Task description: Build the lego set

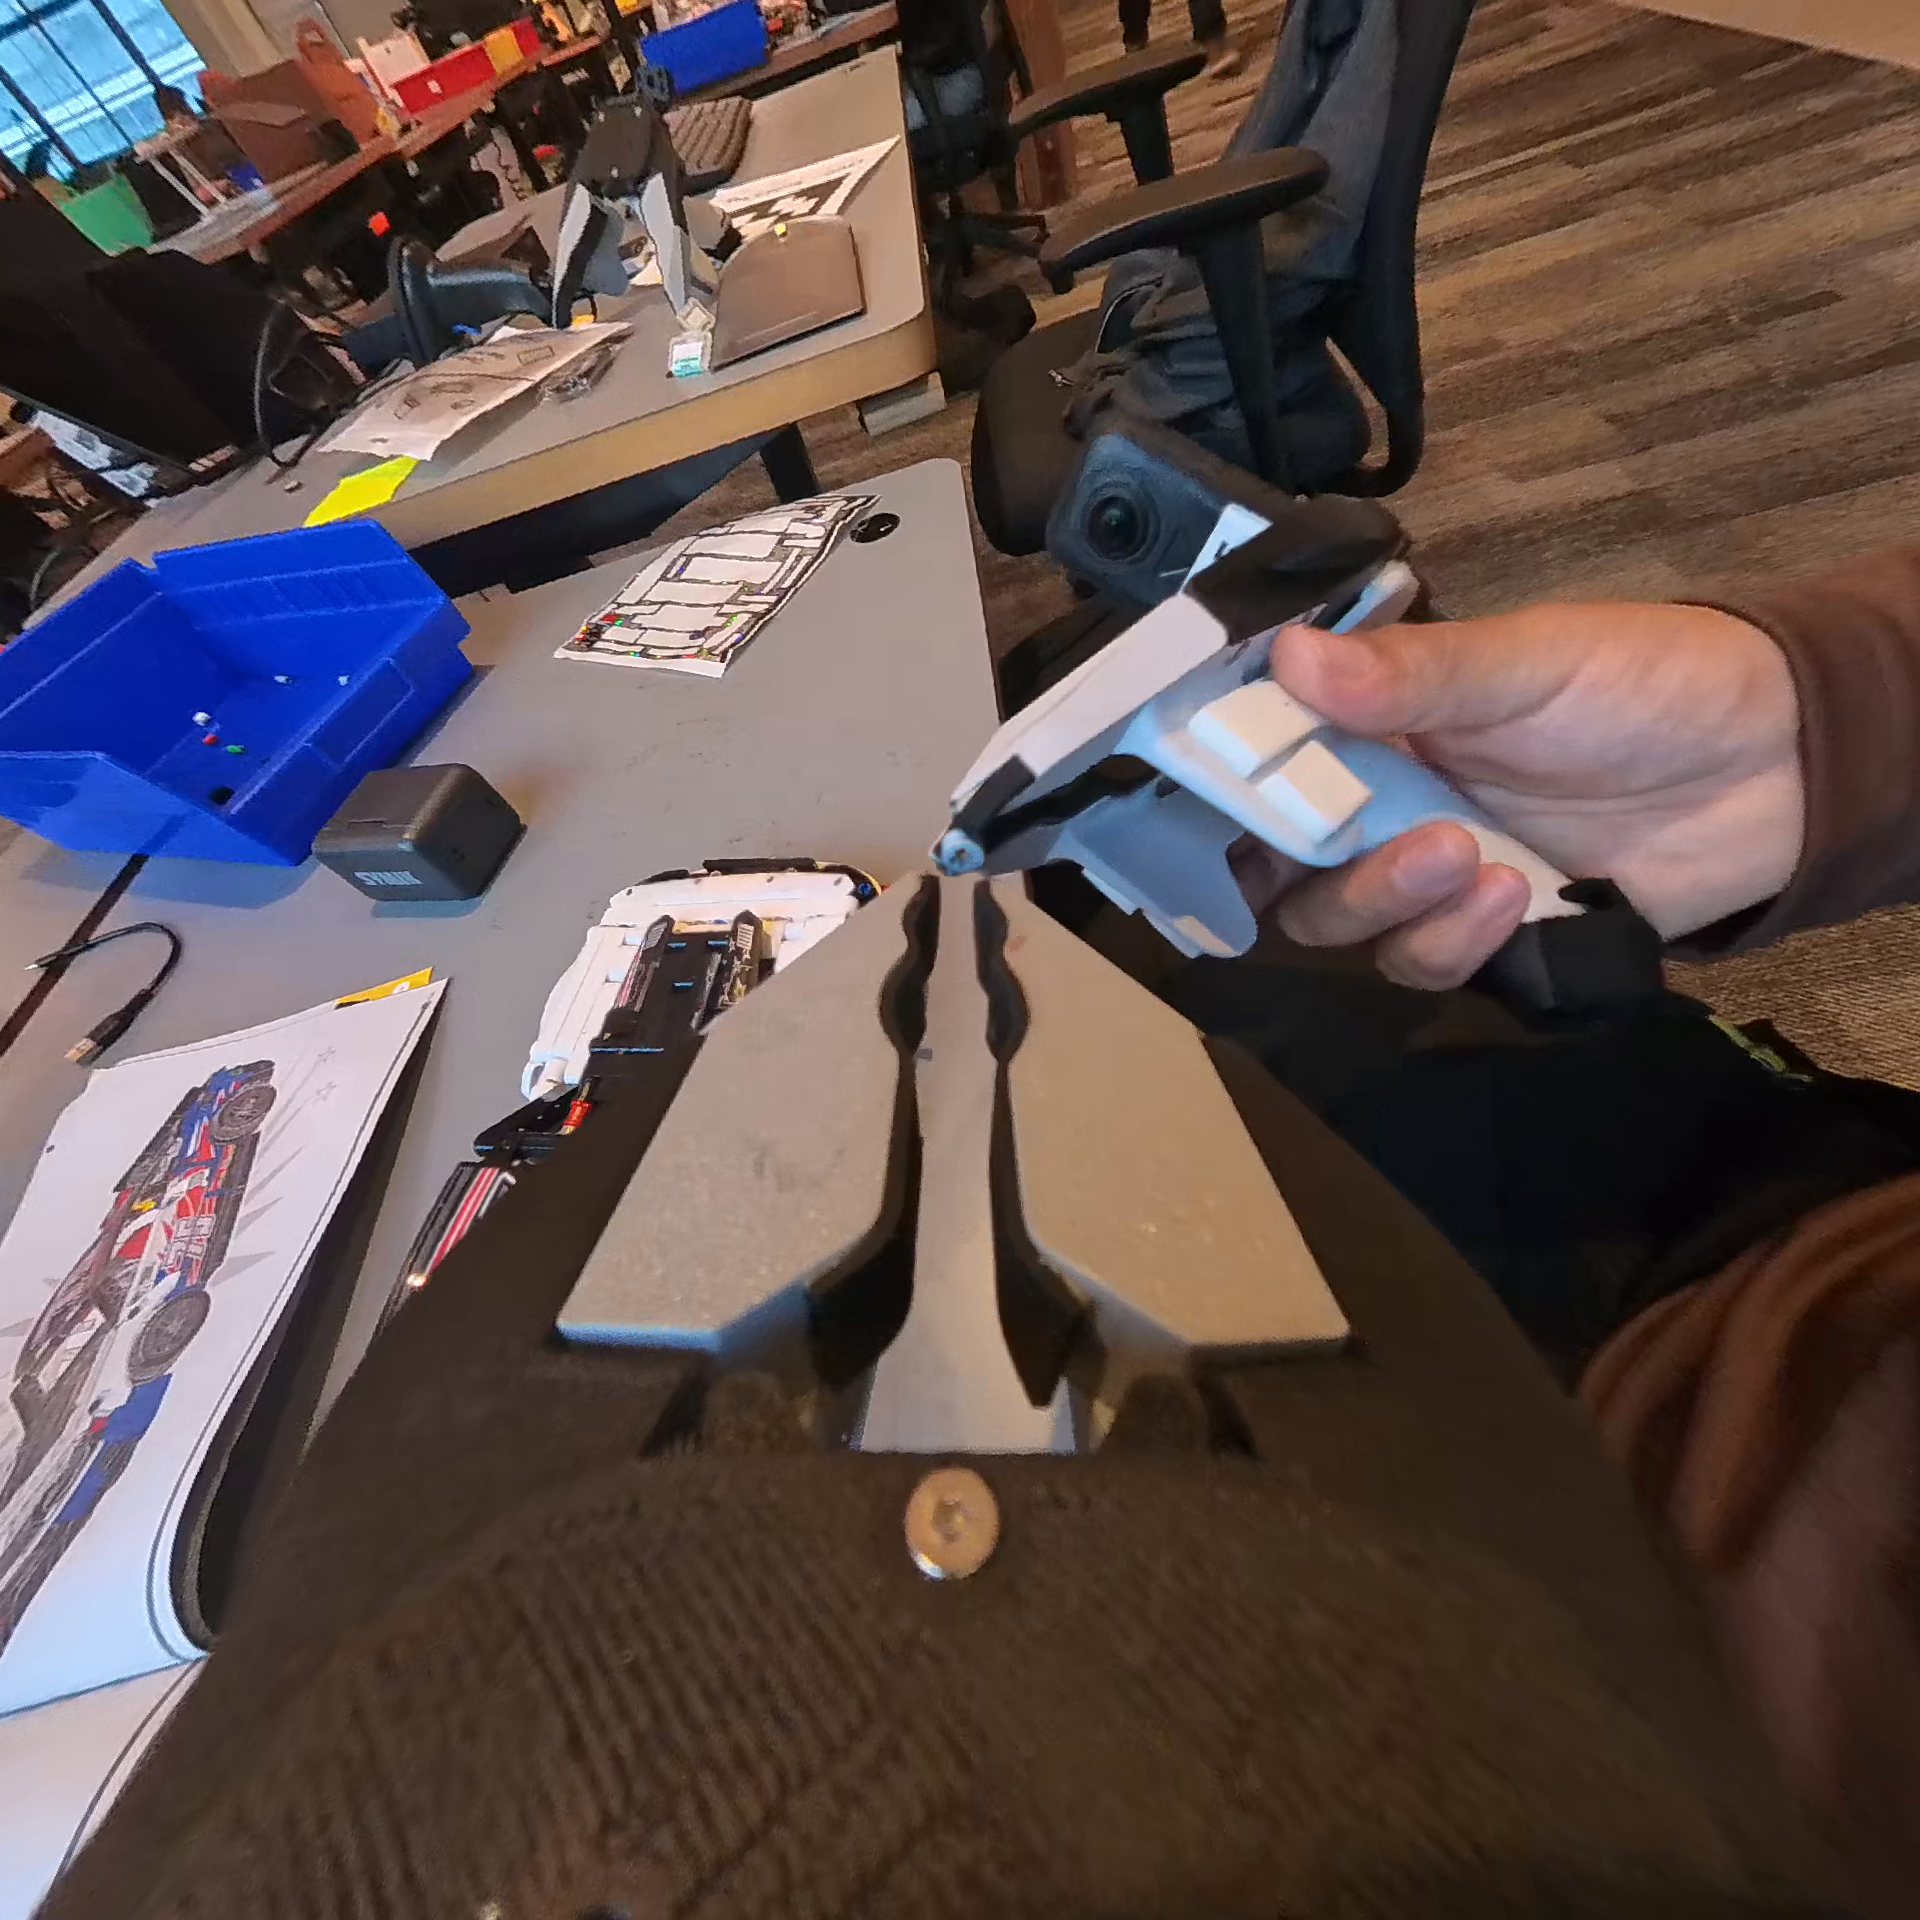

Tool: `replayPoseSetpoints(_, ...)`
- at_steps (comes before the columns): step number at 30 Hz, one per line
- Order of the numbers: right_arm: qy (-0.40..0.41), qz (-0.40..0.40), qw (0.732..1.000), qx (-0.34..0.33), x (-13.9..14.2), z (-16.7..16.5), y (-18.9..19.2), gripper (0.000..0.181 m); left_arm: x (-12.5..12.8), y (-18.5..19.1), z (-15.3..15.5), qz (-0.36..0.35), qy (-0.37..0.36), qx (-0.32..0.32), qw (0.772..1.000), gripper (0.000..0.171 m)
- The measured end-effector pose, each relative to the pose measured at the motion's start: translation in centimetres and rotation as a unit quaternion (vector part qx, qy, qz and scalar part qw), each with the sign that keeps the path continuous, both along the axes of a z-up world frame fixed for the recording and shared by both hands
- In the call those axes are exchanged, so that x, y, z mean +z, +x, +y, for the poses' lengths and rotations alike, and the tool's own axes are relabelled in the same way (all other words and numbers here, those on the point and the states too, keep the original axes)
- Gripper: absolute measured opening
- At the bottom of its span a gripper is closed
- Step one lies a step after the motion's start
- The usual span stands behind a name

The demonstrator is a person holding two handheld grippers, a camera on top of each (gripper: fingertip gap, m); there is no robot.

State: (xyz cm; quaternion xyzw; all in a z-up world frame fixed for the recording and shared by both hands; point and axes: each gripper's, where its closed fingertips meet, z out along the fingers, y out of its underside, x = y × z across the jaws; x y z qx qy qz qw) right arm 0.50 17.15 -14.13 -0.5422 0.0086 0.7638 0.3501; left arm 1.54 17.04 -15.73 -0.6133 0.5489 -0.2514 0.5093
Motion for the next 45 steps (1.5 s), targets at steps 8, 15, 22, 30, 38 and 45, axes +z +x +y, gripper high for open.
replayPoseSetpoints(8, 0.023, -0.070, 0.996, -0.046, -0.9, 0.5, -0.5, 0.001, -0.5, -0.6, 0.6, 0.004, 0.020, 0.020, 1.000, 0.002)
replayPoseSetpoints(15, 0.016, -0.077, 0.995, -0.053, -1.4, 0.7, -0.9, 0.001, -0.7, -0.7, 0.5, 0.004, 0.027, 0.023, 0.999, 0.005)
replayPoseSetpoints(22, 0.014, -0.096, 0.994, -0.052, -2.0, 0.6, -1.1, 0.000, -1.3, -0.9, 0.6, 0.029, 0.059, 0.024, 0.998, 0.004)
replayPoseSetpoints(30, 0.093, -0.221, 0.970, -0.047, -2.5, -0.4, -1.1, 0.002, -1.6, -0.8, -0.2, 0.082, 0.219, -0.020, 0.972, 0.004)
replayPoseSetpoints(38, 0.125, -0.221, 0.967, 0.001, -1.5, -2.9, -0.8, 0.002, -0.3, -0.3, -2.7, 0.057, 0.318, -0.075, 0.943, 0.004)
replayPoseSetpoints(45, 0.147, -0.252, 0.956, 0.004, -2.2, -4.1, -0.8, 0.001, -1.1, -0.2, -3.9, 0.058, 0.329, -0.079, 0.939, 0.004)
